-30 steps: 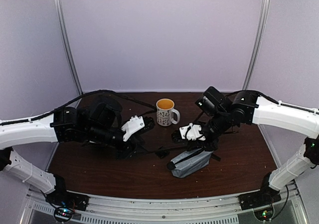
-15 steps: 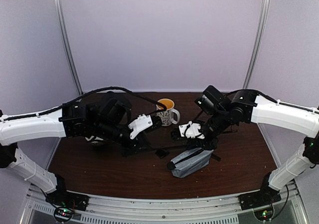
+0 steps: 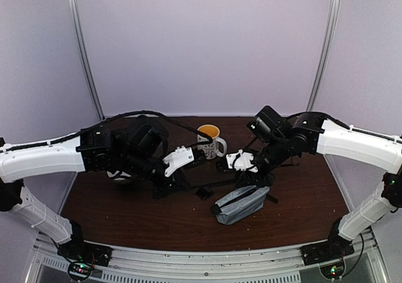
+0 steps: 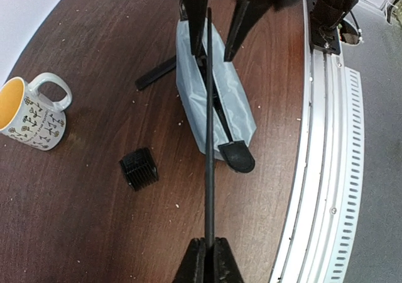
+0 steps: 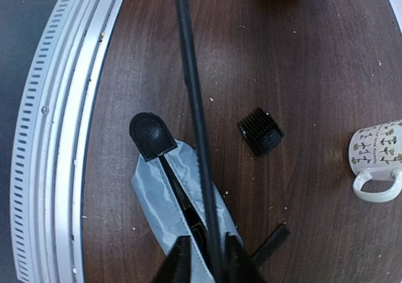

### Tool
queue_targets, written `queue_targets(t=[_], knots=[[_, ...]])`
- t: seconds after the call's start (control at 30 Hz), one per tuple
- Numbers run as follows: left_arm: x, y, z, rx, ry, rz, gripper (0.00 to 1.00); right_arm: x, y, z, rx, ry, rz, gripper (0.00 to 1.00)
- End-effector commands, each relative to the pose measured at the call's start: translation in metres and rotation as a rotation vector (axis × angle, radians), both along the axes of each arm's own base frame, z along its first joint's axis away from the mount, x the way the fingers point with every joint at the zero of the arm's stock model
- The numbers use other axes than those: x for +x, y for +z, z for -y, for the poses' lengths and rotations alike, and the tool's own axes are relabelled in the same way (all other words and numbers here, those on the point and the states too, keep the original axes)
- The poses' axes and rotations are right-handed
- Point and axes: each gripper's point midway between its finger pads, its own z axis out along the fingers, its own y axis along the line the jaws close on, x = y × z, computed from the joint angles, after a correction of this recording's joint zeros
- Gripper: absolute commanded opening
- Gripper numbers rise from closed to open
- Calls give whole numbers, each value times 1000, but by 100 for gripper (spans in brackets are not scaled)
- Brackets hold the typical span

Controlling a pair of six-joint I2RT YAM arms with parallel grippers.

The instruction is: Sort the hair-cutting tools

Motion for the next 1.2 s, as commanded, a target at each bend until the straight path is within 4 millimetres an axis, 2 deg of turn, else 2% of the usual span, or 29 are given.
queue_targets(t=[0.0,0.1,0.17,0.27,0.43,0.53,0.7,0.93,1.17], knots=[[13,12,4,-26,53,38,0,16,19,18,63,-89,-8,31],[13,12,3,-8,67,22,0,40,36,48,159,-216,-54,40],[12,13,4,8,77,-3,0,53,38,72,174,-296,-91,42],[13,19,12,20,79,-36,0,67,22,102,151,-429,-191,44],[13,14,29,77,69,-77,0,75,-18,132,98,-573,-410,45],[10,3,40,133,55,-93,0,77,-31,138,109,-609,-511,50],[12,-8,53,196,78,-94,0,77,-42,136,100,-615,-587,49],[18,-25,64,257,116,-112,0,71,-58,133,70,-595,-686,36],[29,-39,68,307,152,-92,0,69,-57,131,84,-580,-696,20]])
